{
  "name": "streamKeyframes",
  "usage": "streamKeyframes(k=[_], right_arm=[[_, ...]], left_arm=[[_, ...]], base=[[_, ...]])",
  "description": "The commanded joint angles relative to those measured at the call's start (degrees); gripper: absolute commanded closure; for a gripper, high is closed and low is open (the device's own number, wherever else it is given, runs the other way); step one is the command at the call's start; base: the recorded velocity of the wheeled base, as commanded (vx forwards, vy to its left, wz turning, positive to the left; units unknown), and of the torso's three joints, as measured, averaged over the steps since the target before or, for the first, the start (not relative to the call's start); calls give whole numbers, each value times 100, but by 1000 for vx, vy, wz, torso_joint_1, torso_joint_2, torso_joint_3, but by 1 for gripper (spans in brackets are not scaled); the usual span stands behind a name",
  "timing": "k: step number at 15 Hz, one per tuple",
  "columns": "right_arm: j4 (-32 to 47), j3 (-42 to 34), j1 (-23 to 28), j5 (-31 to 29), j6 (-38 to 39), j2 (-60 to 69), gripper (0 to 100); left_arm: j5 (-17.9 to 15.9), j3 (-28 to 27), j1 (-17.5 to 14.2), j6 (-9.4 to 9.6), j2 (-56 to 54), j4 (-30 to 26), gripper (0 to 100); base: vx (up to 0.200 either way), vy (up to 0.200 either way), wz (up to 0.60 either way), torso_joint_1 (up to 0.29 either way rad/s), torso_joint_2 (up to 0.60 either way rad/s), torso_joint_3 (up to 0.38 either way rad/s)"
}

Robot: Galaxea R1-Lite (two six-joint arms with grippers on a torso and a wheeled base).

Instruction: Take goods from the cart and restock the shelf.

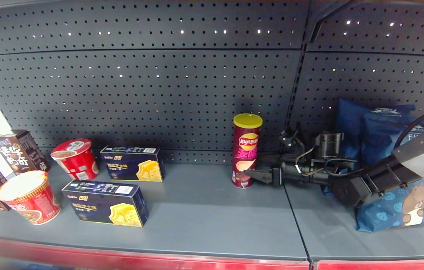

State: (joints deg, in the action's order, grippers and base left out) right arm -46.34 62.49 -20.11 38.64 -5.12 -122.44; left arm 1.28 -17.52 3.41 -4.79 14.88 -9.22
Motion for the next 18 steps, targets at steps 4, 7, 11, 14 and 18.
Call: streamKeyframes(k=[4, 7, 11, 14, 18], right_arm=[[11, 431, -239, 12, 108, -438, 0], [-7, 598, -335, 3, 178, -614, 0], [-165, 668, -353, 3, 222, -711, 100], [-183, 659, -388, -24, 301, -667, 100], [-112, 448, -590, -147, 345, -60, 100]], left_arm=[[-5, 99, 1, -4, -29, -1, 100], [-5, 152, 1, -4, -47, -1, 100], [-84, 240, 1, -4, -91, -1, 100], [-84, 249, 1, -4, -100, -1, 100], [-75, 372, -7, -4, -284, -10, 100]], base=[[0, 0, 0, 0, 0, 0], [0, 0, 0, 0, 0, 0], [0, 0, 0, 0, 0, 0], [0, 0, 0, 0, 0, 0], [0, 0, 0, 0, 0, 0]])
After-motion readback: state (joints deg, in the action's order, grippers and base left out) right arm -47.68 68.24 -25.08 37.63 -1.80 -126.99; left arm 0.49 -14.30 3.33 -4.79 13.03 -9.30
